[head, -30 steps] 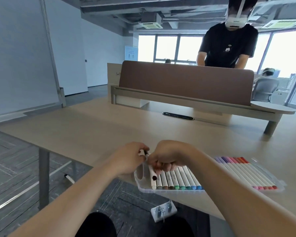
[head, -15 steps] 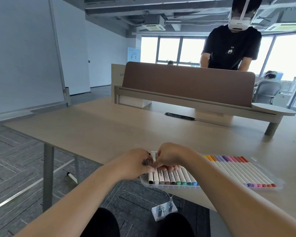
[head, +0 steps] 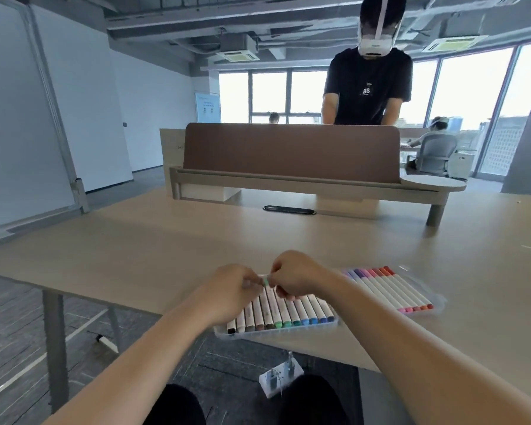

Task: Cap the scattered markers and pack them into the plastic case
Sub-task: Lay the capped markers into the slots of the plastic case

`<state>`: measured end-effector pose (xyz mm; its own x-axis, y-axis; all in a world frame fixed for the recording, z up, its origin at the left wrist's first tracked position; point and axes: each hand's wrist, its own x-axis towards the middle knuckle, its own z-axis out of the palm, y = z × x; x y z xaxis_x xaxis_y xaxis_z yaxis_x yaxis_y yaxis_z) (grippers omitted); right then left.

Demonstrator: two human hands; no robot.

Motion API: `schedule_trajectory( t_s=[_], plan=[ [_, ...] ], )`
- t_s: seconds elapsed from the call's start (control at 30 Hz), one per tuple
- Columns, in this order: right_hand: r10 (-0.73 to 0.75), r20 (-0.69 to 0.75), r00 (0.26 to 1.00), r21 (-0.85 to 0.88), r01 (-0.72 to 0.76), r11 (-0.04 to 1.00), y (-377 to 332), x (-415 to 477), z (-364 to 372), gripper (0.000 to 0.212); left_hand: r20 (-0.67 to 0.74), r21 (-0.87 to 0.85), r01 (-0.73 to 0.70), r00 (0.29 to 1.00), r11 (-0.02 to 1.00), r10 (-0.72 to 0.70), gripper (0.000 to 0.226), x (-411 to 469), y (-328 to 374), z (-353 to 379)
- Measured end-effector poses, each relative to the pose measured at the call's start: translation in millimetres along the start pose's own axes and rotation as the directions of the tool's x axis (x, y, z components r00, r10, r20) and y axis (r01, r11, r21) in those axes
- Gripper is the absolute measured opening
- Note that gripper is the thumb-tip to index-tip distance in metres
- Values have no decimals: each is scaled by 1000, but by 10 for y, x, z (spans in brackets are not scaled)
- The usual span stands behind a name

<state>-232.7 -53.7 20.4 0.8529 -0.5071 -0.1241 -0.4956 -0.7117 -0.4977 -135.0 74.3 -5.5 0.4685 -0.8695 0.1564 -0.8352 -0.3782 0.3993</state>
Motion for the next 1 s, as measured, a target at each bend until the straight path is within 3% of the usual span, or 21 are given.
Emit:
schedule_trajectory(
  t_s=[0.27,0.47,0.57,1.0],
  plan=[
    [264,-130,956,122,-249,961,1096,-438,-589,24,66,-214,-73,994,974,89,32,273,950,361],
    [456,-356,816,49,-471,881,1884,-651,-828,32,112,-220,-75,989,973,101,27,447,1418,690],
    [508,-352,786,14,-538,843,2059,-710,-848,37,131,-218,-52,988,974,82,22,513,1495,768],
    [567,-319,759,126,-559,820,2053,-600,-773,24,158,-201,-22,986,979,55,16,530,1576,896]
  ],
)
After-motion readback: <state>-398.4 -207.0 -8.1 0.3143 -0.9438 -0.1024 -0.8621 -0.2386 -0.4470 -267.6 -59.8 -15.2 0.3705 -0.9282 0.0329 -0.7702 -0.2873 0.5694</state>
